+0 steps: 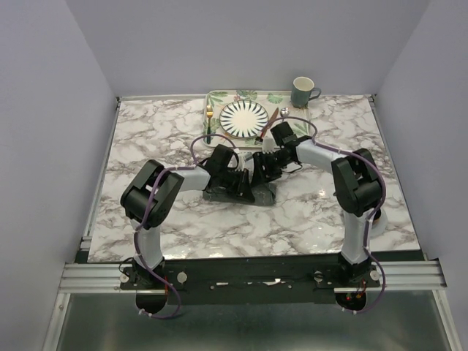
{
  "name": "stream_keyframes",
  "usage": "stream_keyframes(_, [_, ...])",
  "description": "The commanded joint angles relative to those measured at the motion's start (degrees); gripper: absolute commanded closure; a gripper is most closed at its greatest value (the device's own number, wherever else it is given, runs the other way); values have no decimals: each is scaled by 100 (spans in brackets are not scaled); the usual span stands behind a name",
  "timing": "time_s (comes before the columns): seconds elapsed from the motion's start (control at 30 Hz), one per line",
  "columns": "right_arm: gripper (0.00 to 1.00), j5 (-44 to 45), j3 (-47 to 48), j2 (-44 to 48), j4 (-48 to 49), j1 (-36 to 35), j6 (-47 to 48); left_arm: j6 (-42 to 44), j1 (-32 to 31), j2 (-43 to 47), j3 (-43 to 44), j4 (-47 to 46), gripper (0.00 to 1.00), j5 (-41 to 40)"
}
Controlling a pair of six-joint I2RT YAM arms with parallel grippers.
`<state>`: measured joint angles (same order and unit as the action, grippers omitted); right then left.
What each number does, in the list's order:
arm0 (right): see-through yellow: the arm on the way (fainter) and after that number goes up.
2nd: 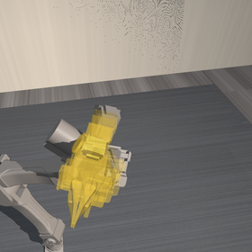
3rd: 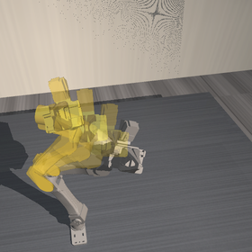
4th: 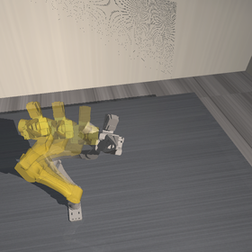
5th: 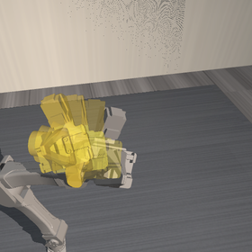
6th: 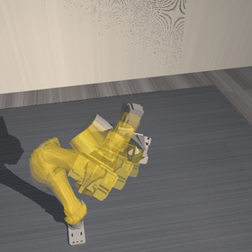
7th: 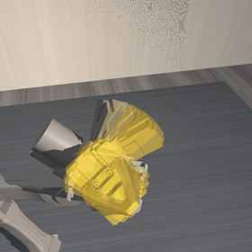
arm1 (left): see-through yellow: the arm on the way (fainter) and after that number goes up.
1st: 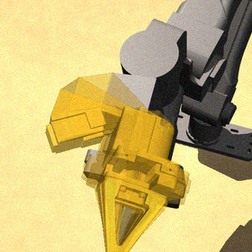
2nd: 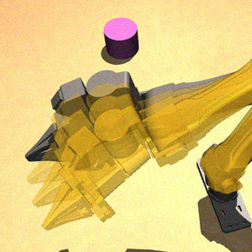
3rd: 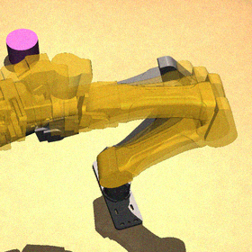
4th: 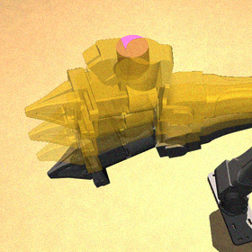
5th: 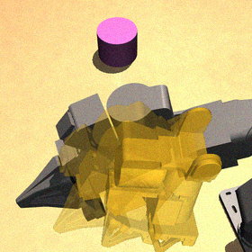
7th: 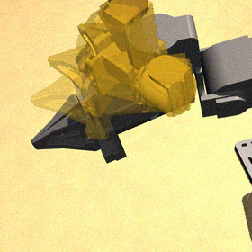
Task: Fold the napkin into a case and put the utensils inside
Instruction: Stuff the top corner of the smaller-rectangle-folded napkin into the folded napkin.
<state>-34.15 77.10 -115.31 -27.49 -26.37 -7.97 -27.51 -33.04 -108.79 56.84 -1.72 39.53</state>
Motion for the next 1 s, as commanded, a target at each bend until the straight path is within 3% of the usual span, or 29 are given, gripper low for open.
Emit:
stream_keyframes(0.0, [39,452,174,693,-529,-8,76,17,78,-213,-6,-74,82,-130])
stream_keyframes(0.2, [41,1093,-160,1229,-811,9,340,-35,78,-116,-76,-215,82,20])
stream_keyframes(0.33, [47,1200,-432,1248,-829,0,454,-193,87,16,-129,-461,78,151])
stream_keyframes(0.57, [51,1315,-283,764,-785,0,463,-554,87,192,-68,-655,59,143])
stream_keyframes(0.7, [56,1437,-257,703,-750,0,498,-607,87,384,-50,-611,53,-15])
stream_keyframes(0.83, [70,1543,-292,667,-758,0,507,-572,78,578,-6,-541,51,-296])
stream_keyframes(0.97, [85,1499,-301,641,-811,-8,542,94,52,842,90,-128,50,-762])
